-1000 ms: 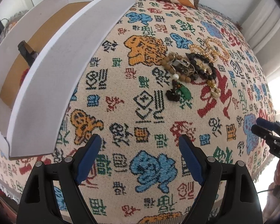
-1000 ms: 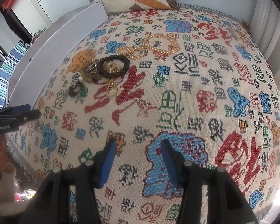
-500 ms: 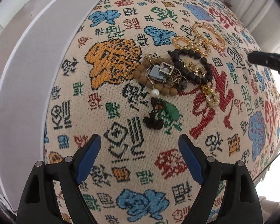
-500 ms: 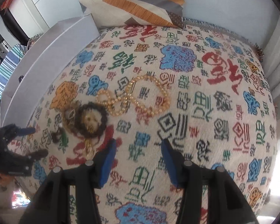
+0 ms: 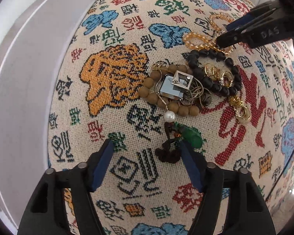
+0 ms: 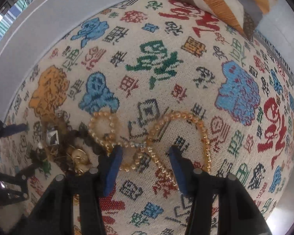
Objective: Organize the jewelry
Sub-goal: 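Grasp the green pendant with left tool while right tool grasps the gold bead necklace, then carry pendant and gold necklace into the white box and open both tools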
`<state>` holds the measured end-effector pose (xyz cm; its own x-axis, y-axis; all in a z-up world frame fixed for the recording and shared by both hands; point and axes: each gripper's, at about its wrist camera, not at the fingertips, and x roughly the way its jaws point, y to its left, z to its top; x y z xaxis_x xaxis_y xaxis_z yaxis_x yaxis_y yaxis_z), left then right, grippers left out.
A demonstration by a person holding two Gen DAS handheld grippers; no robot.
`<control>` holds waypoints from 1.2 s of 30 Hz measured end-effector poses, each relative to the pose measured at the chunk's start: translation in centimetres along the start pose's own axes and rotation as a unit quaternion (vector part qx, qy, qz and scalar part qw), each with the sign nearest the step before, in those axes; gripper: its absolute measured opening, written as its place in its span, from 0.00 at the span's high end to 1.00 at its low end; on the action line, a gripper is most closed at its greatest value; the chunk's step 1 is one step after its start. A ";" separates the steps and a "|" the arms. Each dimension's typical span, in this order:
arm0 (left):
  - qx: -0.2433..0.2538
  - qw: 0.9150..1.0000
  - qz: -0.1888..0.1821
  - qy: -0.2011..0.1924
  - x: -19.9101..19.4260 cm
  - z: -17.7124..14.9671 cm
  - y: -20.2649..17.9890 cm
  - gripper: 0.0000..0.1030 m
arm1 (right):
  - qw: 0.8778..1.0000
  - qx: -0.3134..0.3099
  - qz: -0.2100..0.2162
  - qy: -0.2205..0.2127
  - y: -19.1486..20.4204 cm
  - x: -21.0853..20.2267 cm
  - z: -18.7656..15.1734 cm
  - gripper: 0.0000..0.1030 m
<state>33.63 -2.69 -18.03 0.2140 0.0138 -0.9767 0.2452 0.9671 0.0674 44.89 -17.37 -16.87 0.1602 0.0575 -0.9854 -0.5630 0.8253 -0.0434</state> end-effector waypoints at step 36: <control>-0.106 0.988 -0.099 -0.051 -18.7 -0.1 10.1 0.85 | 0.977 0.052 0.095 -0.181 3.4 -21.2 -3.3 0.92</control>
<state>32.05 6.81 0.89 0.2784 -0.1969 -0.9401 0.0908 0.9798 -0.1783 36.91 -17.62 3.32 0.3482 0.3954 -0.8499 -0.5279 0.8320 0.1708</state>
